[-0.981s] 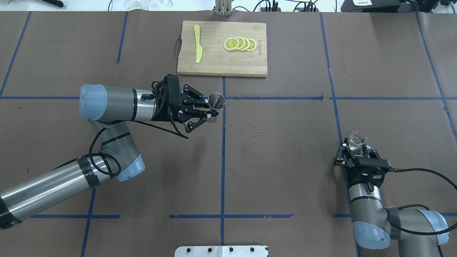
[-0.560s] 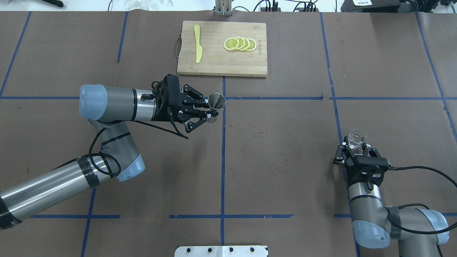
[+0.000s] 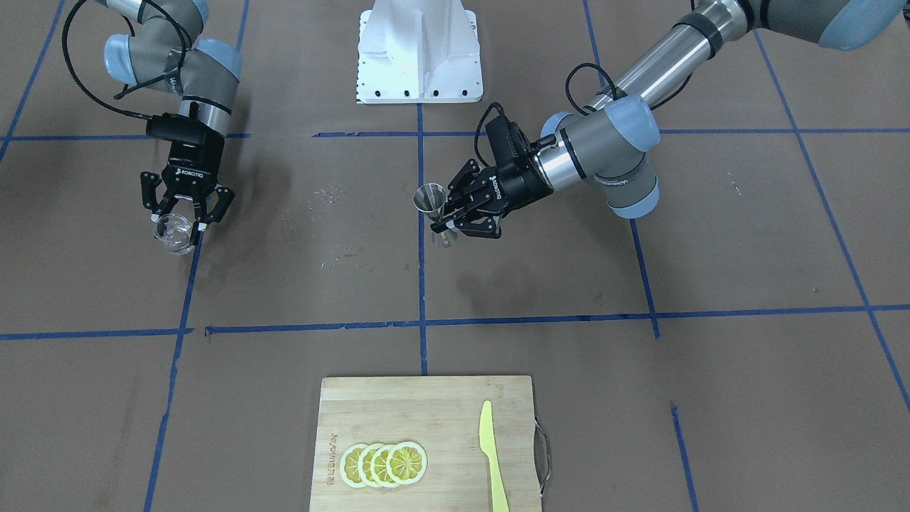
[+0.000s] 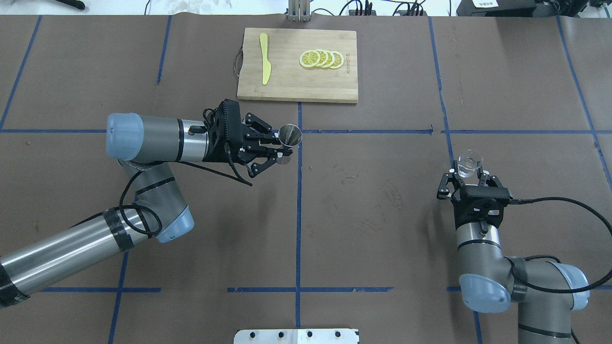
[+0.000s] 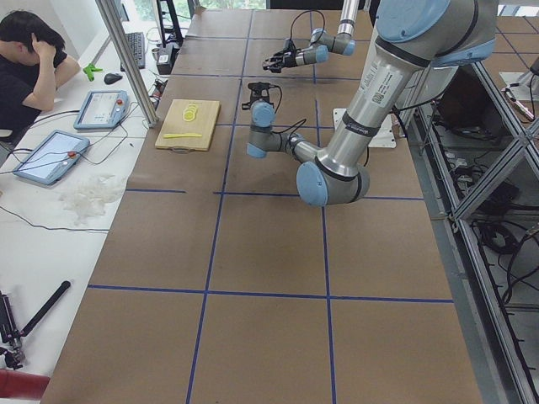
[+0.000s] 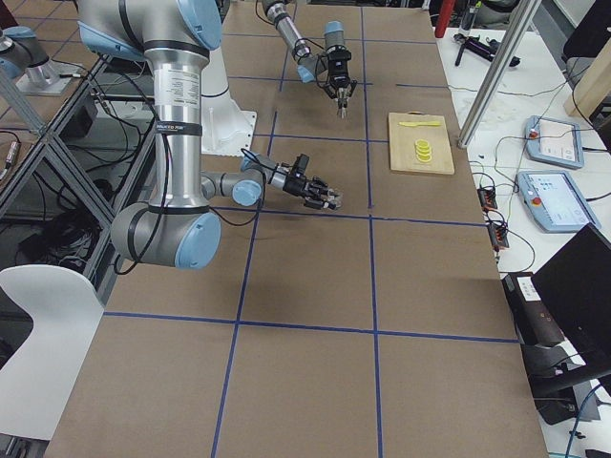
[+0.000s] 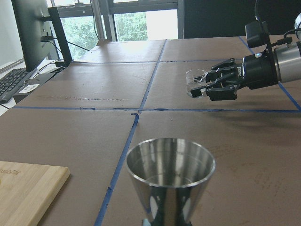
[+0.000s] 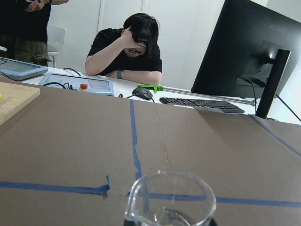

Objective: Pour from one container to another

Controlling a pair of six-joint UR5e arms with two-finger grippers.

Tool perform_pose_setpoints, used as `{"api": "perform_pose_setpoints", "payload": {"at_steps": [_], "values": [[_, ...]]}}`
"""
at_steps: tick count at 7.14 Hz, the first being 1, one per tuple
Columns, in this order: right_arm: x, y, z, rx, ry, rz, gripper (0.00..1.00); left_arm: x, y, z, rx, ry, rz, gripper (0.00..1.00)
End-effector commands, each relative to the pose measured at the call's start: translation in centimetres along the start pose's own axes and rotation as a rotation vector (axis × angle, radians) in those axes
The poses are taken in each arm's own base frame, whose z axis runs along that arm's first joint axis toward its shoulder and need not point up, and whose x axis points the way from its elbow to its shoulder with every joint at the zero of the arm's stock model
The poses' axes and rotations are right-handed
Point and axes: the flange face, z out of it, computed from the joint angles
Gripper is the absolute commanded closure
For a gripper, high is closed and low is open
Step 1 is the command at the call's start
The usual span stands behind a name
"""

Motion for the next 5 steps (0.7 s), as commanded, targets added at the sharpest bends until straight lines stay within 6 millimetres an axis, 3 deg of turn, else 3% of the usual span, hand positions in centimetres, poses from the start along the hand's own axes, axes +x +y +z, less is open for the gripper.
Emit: {"api": "perform_pose_setpoints", "payload": {"at_steps": [1, 2, 4, 5], "values": [[-2.8, -4.7, 1.6, 0.029, 0.014, -0.123, 1.0, 0.1, 0.0, 0.1, 0.0, 0.001, -0.001, 1.0], [-3.2, -5.9, 2.3, 0.028, 0.022, -0.161, 1.0, 0.1, 0.0, 0.1, -0.001, 0.002, -0.001, 1.0], [-7.8, -9.1, 1.6, -0.005, -0.033, -0.129, 1.0, 0.1, 0.0, 0.1, -0.001, 0.002, -0.001, 1.0], [-9.2, -10.2, 1.2, 0.0, -0.049, -0.142, 1.0, 0.1, -0.1, 0.1, 0.001, 0.003, 0.0, 1.0]]}}
